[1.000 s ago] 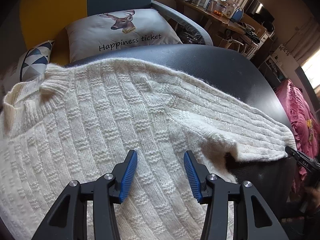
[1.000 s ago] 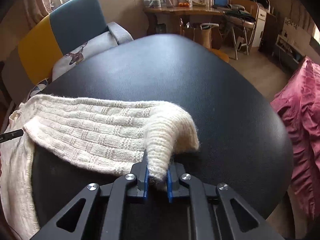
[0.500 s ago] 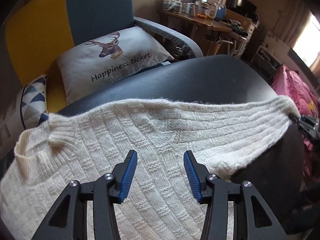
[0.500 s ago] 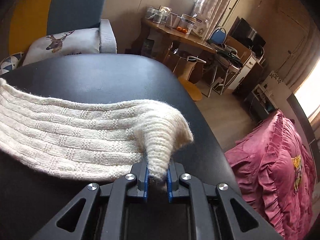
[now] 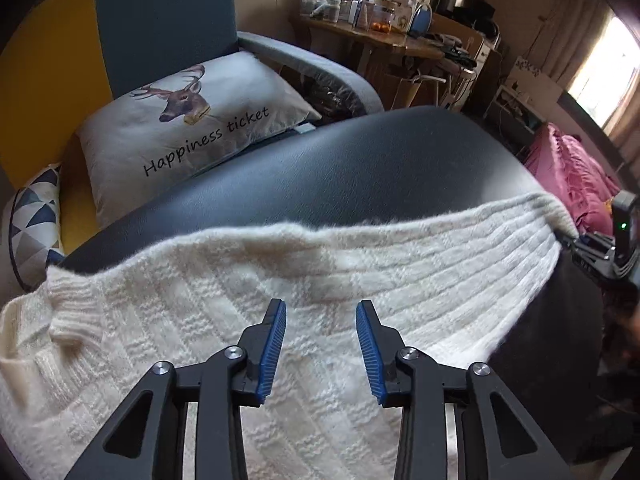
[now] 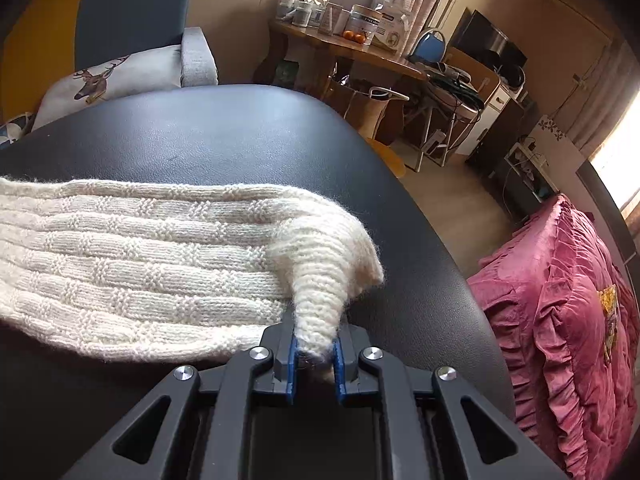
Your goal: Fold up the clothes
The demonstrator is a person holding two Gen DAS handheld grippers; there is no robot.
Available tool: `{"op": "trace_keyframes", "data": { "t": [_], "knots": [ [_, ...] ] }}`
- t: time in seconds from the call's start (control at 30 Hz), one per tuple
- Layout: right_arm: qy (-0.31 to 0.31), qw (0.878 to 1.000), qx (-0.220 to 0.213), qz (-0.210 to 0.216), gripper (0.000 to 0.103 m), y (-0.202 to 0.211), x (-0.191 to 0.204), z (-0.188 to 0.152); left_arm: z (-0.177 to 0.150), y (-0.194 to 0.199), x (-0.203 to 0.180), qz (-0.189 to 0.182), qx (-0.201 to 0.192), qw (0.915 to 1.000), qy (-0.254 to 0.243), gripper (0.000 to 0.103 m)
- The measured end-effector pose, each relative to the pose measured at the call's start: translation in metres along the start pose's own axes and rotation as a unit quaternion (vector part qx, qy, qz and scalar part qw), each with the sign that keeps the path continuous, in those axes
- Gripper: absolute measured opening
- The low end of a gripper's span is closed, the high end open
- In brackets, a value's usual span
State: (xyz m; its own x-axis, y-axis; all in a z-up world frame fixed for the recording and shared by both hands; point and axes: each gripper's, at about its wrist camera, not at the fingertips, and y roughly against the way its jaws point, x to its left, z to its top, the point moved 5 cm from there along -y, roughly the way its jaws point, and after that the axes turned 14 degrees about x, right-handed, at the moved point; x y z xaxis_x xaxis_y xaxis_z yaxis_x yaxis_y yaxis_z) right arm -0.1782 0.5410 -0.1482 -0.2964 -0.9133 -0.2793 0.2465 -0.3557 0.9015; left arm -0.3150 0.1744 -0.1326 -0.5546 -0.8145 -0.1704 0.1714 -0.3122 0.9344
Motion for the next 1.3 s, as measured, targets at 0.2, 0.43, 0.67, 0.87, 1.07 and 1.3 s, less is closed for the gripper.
{"op": "trace_keyframes", "data": {
  "t": [0.2,0.43,0.67,0.87,1.07,1.3],
  "knots": [
    [-0.011,1.000,0.013,-0.012,0.014,-0.001,-0.014,-0.012,0.037,-0.037,-0.018,0.025,0.018,0.9995,0.000,0.039],
    [-0.047,0.997,0.013,0.060,0.021,0.007,-0.035,-0.021,0.038,-0.036,-0.022,0.038,0.008,0.9991,0.016,0.040],
    [-0.108,0.988,-0.015,0.108,0.023,0.044,-0.081,-0.053,0.016,-0.002,-0.018,-0.010,-0.018,0.9977,0.064,0.040],
    [-0.154,0.977,-0.026,0.146,0.023,0.059,-0.096,-0.077,-0.022,0.002,-0.028,-0.012,-0.018,0.9983,0.053,0.040],
    [-0.048,0.995,-0.015,0.083,0.023,0.047,-0.041,-0.044,-0.037,-0.013,-0.034,0.001,0.012,0.9983,0.057,0.040],
    [-0.047,0.997,0.029,0.054,0.023,0.025,-0.030,-0.042,-0.040,-0.013,-0.043,0.026,0.018,0.9989,0.033,0.040]
  ]
}}
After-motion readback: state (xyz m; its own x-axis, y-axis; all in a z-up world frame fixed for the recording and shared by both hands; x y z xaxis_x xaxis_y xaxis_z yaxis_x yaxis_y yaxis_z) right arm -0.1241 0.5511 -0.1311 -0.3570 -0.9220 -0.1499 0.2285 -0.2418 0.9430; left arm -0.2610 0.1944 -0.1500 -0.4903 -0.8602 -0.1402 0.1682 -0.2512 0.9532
